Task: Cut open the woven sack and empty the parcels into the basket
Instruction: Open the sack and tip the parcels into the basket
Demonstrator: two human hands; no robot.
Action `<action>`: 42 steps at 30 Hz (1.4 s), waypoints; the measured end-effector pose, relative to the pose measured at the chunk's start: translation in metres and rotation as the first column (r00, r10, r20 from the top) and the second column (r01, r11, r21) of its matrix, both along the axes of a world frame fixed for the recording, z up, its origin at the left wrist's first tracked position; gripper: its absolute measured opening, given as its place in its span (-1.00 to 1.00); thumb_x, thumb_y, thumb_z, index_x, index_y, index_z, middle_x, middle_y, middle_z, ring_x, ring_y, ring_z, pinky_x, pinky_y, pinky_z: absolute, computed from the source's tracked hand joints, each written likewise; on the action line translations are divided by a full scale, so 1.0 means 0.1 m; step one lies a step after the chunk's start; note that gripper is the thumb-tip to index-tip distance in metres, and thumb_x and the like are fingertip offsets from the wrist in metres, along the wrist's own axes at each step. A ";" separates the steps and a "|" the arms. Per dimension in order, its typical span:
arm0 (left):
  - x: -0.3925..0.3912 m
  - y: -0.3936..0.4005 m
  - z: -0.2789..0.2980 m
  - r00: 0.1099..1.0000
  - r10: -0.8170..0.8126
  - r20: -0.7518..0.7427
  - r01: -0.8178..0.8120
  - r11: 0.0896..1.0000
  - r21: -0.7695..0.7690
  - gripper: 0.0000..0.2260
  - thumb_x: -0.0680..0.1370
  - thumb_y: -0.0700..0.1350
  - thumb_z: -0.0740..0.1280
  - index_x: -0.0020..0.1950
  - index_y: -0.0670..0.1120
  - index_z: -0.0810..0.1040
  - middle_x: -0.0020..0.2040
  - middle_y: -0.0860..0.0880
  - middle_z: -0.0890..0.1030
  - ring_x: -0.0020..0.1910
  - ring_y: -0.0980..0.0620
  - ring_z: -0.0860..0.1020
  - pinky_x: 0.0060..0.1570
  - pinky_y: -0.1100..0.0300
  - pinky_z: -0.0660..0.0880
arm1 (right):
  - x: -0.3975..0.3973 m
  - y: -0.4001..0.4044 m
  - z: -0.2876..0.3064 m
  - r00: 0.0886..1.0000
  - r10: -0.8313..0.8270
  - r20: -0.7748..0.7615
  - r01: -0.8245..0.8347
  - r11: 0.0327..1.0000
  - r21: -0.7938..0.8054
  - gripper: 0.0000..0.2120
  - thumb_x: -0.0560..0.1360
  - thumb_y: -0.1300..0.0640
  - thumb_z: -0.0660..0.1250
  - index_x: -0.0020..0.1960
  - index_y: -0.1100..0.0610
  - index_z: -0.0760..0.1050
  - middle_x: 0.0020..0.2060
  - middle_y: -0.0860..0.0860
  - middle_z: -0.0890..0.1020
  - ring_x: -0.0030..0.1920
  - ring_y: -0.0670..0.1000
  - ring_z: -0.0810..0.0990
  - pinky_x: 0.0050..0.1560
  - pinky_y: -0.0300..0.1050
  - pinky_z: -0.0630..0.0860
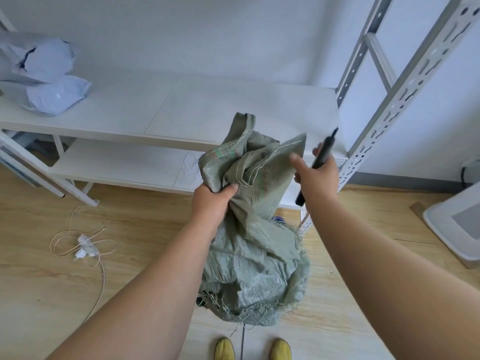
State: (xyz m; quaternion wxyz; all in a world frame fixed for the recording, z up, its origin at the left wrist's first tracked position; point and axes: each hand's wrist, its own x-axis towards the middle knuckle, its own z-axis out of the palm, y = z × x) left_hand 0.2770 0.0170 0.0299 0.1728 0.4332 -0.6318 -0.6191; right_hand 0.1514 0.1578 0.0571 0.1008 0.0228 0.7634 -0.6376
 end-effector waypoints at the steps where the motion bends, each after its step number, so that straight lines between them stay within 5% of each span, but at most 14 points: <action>1: 0.03 0.01 0.02 0.999 -0.039 -0.007 0.039 0.999 0.016 -0.82 0.42 -0.07 0.51 -0.03 -0.01 0.60 -0.12 0.07 0.65 -0.11 0.08 0.60 -0.17 0.23 0.47 | -0.05 -0.02 0.08 0.995 0.092 0.035 -0.091 0.996 -0.026 -0.69 0.42 -0.02 0.49 0.08 0.00 0.47 -0.18 -0.12 0.58 -0.29 -0.04 0.61 -0.06 -0.04 0.61; 5: 0.08 -0.05 0.05 1.000 -0.009 0.008 0.009 1.000 -0.007 -0.71 0.39 -0.03 0.53 0.05 -0.04 0.58 -0.10 0.08 0.64 -0.08 0.03 0.60 -0.04 0.16 0.50 | -0.10 -0.13 0.21 0.947 0.316 0.064 -0.316 0.949 -0.014 -0.79 0.44 0.13 0.49 -0.07 0.15 0.49 -0.30 0.05 0.57 -0.42 -0.03 0.53 -0.21 -0.11 0.62; 9: 0.19 -0.24 0.09 0.922 0.386 -0.021 -0.385 0.911 -0.147 -0.79 0.50 -0.01 0.41 0.06 -0.07 0.53 -0.09 0.02 0.57 -0.05 -0.06 0.57 -0.07 0.17 0.45 | -0.16 -0.02 0.21 0.983 -0.184 -0.013 0.182 0.979 -0.092 -0.87 0.50 0.12 0.38 -0.12 0.01 0.42 -0.22 0.04 0.67 -0.36 -0.05 0.66 -0.17 -0.13 0.64; 11: 0.18 -0.25 0.11 0.954 0.299 0.034 -0.282 0.927 -0.246 -0.85 0.54 0.00 0.37 0.00 -0.05 0.50 -0.13 0.03 0.55 -0.13 -0.02 0.54 -0.18 0.21 0.42 | -0.18 0.00 0.19 0.995 -0.083 -0.049 0.075 0.987 -0.139 -0.87 0.51 0.15 0.37 -0.13 0.01 0.43 -0.20 0.06 0.67 -0.25 0.06 0.71 -0.09 0.01 0.65; 14: 0.13 -0.19 0.04 0.969 0.143 0.200 -0.091 0.964 -0.249 -0.82 0.53 0.01 0.36 -0.03 -0.09 0.52 -0.12 -0.05 0.57 -0.08 -0.12 0.58 -0.13 0.15 0.48 | -0.05 -0.03 0.13 0.928 0.370 0.042 -0.372 0.919 0.131 -0.93 0.52 0.15 0.38 -0.09 0.05 0.48 -0.12 0.17 0.68 -0.18 0.17 0.71 -0.05 0.13 0.65; 17: 0.13 -0.19 -0.02 0.959 0.251 0.128 -0.222 0.953 -0.208 -0.75 0.56 -0.01 0.33 0.08 -0.17 0.55 -0.05 -0.11 0.61 -0.03 -0.17 0.60 -0.07 0.08 0.50 | -0.14 -0.05 0.21 0.978 0.078 -0.192 -0.070 0.996 0.047 -0.90 0.49 0.00 0.34 -0.18 -0.09 0.45 -0.22 -0.03 0.65 -0.15 0.12 0.70 -0.04 0.10 0.63; 20: 0.15 -0.15 -0.05 0.953 0.275 0.128 -0.246 0.947 -0.207 -0.73 0.56 -0.02 0.32 0.14 -0.18 0.53 0.01 -0.13 0.62 0.01 -0.18 0.59 -0.03 0.08 0.49 | -0.18 -0.04 0.35 0.914 0.372 -0.162 -0.337 0.919 0.206 -0.93 0.52 0.06 0.34 -0.13 -0.01 0.47 -0.27 -0.01 0.63 -0.18 0.13 0.67 -0.09 0.08 0.62; 23: 0.13 -0.14 -0.05 0.955 0.269 0.126 -0.245 0.953 -0.180 -0.72 0.56 -0.06 0.33 0.17 -0.22 0.51 0.05 -0.14 0.60 0.04 -0.17 0.57 -0.04 0.13 0.45 | -0.26 -0.05 0.41 0.946 0.162 -0.280 -0.121 0.980 0.158 -0.95 0.54 0.03 0.30 -0.09 -0.03 0.45 -0.25 -0.09 0.62 -0.17 0.02 0.66 -0.07 0.01 0.58; 26: 0.12 -0.10 -0.06 0.958 0.245 0.150 -0.216 0.959 -0.185 -0.72 0.56 -0.08 0.33 0.18 -0.22 0.48 0.07 -0.16 0.59 0.03 -0.18 0.56 -0.03 0.10 0.46 | -0.22 -0.04 0.37 0.924 0.365 -0.114 -0.324 0.906 0.271 -0.91 0.53 0.06 0.33 0.00 0.06 0.52 -0.14 0.07 0.68 -0.11 0.16 0.69 -0.03 0.14 0.62; 29: 0.08 -0.09 0.02 0.961 0.241 0.135 -0.212 0.957 -0.200 -0.69 0.55 -0.09 0.34 0.23 -0.18 0.39 0.05 -0.08 0.52 -0.05 -0.07 0.48 -0.05 0.14 0.38 | -0.17 0.02 0.29 0.970 0.127 -0.207 -0.095 0.983 0.160 -0.93 0.56 0.02 0.28 -0.10 -0.06 0.44 -0.23 -0.04 0.64 -0.16 0.11 0.69 -0.11 0.04 0.62; 33: 0.04 -0.08 0.10 0.956 0.271 0.112 -0.247 0.950 -0.193 -0.56 0.55 -0.09 0.35 0.33 -0.17 0.26 0.00 -0.04 0.46 -0.11 -0.08 0.45 -0.09 0.14 0.36 | -0.09 0.11 0.19 0.966 0.226 -0.124 -0.174 0.928 0.329 -0.87 0.59 0.05 0.25 0.06 0.10 0.47 -0.25 0.00 0.61 -0.23 0.09 0.65 -0.36 -0.12 0.51; 37: 0.03 -0.09 0.18 0.946 0.319 0.056 -0.304 0.933 -0.194 -0.36 0.51 -0.10 0.39 0.46 -0.13 0.10 0.07 -0.03 0.46 -0.06 -0.08 0.48 -0.06 0.15 0.37 | -0.10 0.15 0.21 0.977 0.104 -0.188 -0.072 0.983 0.169 -0.91 0.59 0.06 0.25 -0.09 0.01 0.40 -0.27 -0.05 0.59 -0.23 0.03 0.69 -0.27 -0.08 0.59; 40: 0.04 -0.13 0.23 0.928 0.362 0.090 -0.303 0.871 -0.386 -0.18 0.45 -0.07 0.45 0.53 -0.07 -0.01 0.42 -0.14 0.27 0.14 -0.12 0.45 0.14 0.02 0.44 | -0.08 0.15 0.25 0.980 0.107 -0.170 -0.092 0.992 0.092 -0.86 0.57 0.08 0.31 -0.15 -0.01 0.40 -0.26 0.00 0.54 -0.22 0.14 0.66 -0.46 -0.36 0.48; 42: 0.00 -0.18 0.25 0.929 0.346 0.129 -0.160 0.692 -0.704 -0.19 0.43 -0.05 0.43 0.53 -0.05 0.02 0.52 -0.14 0.11 0.42 -0.16 0.24 0.40 -0.08 0.22 | -0.08 0.17 0.25 0.971 0.139 -0.195 -0.120 0.987 0.106 -0.84 0.56 0.06 0.34 -0.17 -0.01 0.40 -0.27 0.01 0.53 -0.24 0.14 0.61 -0.50 -0.40 0.43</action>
